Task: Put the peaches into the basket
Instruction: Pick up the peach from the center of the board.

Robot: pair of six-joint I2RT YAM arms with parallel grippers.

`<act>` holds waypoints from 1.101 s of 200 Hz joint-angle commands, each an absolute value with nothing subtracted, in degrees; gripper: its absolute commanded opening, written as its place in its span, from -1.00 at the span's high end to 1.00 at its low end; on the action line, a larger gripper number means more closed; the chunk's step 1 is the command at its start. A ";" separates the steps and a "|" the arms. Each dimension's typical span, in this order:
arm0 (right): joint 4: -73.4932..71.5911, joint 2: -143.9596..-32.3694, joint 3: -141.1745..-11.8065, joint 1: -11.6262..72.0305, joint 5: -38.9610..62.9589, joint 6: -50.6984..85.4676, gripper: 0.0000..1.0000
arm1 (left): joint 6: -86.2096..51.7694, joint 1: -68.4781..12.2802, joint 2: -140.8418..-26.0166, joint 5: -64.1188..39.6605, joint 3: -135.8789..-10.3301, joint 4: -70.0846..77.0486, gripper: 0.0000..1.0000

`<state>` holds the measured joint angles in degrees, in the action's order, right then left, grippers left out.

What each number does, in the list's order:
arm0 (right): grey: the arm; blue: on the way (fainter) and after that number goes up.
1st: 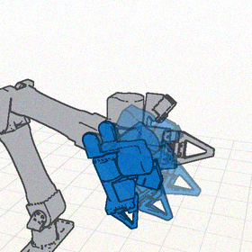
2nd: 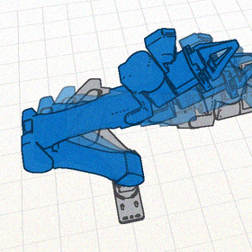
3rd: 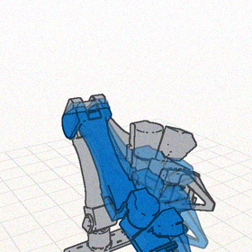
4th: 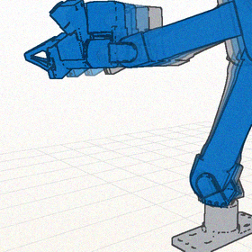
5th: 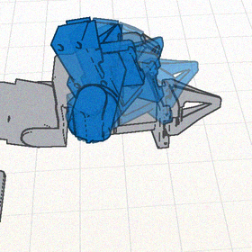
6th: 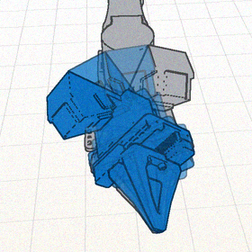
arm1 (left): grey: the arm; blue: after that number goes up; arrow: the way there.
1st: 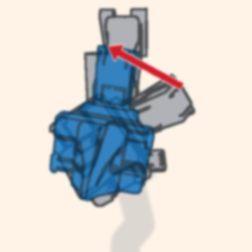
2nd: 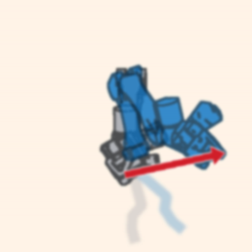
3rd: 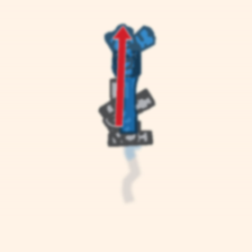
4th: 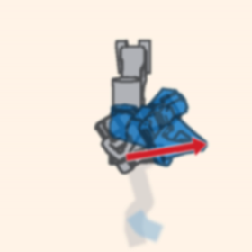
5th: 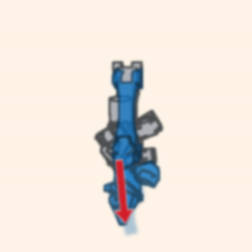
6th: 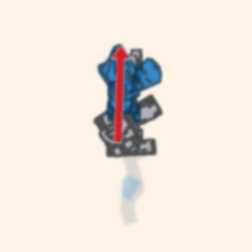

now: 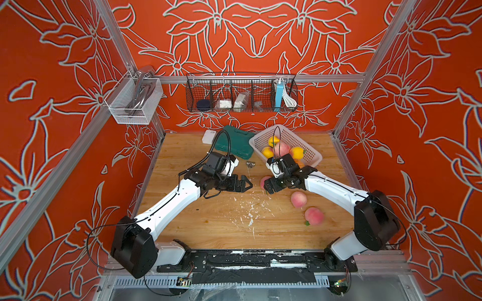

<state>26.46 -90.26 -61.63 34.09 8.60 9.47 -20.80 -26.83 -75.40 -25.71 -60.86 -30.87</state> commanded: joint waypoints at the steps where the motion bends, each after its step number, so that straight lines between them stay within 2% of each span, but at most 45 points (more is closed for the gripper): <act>1: 25.46 -92.47 -63.77 34.45 8.12 8.93 -0.84 | -19.61 -26.32 -76.20 -25.80 -61.98 -30.85 -0.97; 82: 26.39 -100.04 -68.54 34.48 6.94 7.56 -0.84 | -18.24 -25.08 -77.73 -27.02 -62.56 -30.41 -0.97; 220: 29.29 -103.36 -71.19 34.45 8.09 7.38 -0.85 | -18.11 -24.85 -77.08 -28.30 -63.28 -30.68 -0.97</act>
<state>27.66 -102.41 -70.04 34.13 8.03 7.86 -19.07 -25.17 -77.87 -27.31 -62.59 -30.79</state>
